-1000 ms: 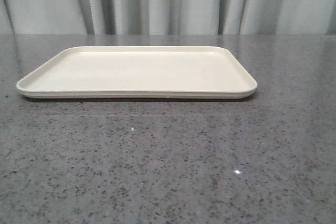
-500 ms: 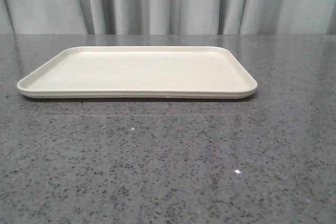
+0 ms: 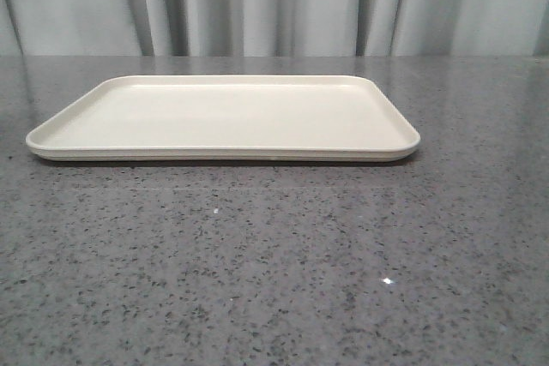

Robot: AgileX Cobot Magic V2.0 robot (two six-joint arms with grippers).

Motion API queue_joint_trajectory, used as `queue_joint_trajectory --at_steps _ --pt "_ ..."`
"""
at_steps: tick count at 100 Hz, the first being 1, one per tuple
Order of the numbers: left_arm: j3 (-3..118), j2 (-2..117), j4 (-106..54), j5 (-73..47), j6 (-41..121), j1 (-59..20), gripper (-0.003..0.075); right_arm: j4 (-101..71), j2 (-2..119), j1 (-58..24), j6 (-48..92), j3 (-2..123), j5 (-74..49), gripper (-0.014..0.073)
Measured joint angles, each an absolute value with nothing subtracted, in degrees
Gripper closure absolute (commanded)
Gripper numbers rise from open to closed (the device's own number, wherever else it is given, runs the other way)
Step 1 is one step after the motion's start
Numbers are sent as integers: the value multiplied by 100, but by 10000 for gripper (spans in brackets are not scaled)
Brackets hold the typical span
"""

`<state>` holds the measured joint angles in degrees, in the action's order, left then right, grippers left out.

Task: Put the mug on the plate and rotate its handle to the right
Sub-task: 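Carry the mug with the left gripper and lower it onto the tray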

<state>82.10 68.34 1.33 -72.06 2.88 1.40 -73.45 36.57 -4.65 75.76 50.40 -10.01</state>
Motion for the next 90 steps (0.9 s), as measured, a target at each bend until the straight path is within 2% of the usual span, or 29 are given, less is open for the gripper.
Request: queue_joint_trajectory --at_steps 21,43,90 --pt "9103 7026 -623 -7270 543 140 740 -7355 3657 -465 7576 5040 -1001 106" --pt "9459 7491 -1599 -7282 921 74 740 -7355 3657 -465 7576 5040 -1086 106" --pt "10274 8681 -1706 -7296 1060 -1650 741 -7355 3657 -465 7576 5040 -1111 106"
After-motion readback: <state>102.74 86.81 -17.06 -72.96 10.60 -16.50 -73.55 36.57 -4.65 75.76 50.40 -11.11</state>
